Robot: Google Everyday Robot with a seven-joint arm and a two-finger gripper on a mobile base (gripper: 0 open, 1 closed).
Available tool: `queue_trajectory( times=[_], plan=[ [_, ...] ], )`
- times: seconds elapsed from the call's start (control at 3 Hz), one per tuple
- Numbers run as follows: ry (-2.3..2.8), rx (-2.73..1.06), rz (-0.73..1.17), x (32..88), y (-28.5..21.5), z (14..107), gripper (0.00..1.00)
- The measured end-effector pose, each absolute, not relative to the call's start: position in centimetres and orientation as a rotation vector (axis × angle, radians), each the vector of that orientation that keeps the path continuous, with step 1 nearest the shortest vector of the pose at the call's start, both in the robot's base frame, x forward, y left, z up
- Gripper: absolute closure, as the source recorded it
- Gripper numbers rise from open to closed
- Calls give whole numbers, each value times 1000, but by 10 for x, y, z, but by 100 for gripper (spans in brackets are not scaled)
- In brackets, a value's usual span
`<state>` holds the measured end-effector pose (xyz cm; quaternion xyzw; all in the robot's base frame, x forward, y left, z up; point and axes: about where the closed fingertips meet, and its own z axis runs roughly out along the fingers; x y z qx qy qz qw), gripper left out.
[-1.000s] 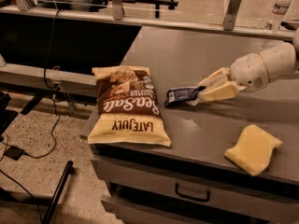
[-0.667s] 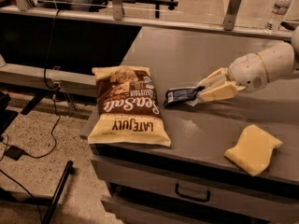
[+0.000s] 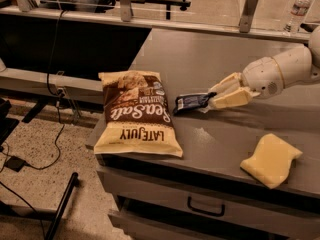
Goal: Move rxbar blueberry near brown chip bag
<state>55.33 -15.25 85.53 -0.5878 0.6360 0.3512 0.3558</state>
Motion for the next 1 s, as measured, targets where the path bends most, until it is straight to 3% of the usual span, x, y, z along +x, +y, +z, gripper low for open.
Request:
queue_trajectory(
  times=[0.67,1.0],
  plan=[
    [1640,-1525,909,556,-147,854,1],
    [1642,-1529,905,556,-146,854,0]
  ],
)
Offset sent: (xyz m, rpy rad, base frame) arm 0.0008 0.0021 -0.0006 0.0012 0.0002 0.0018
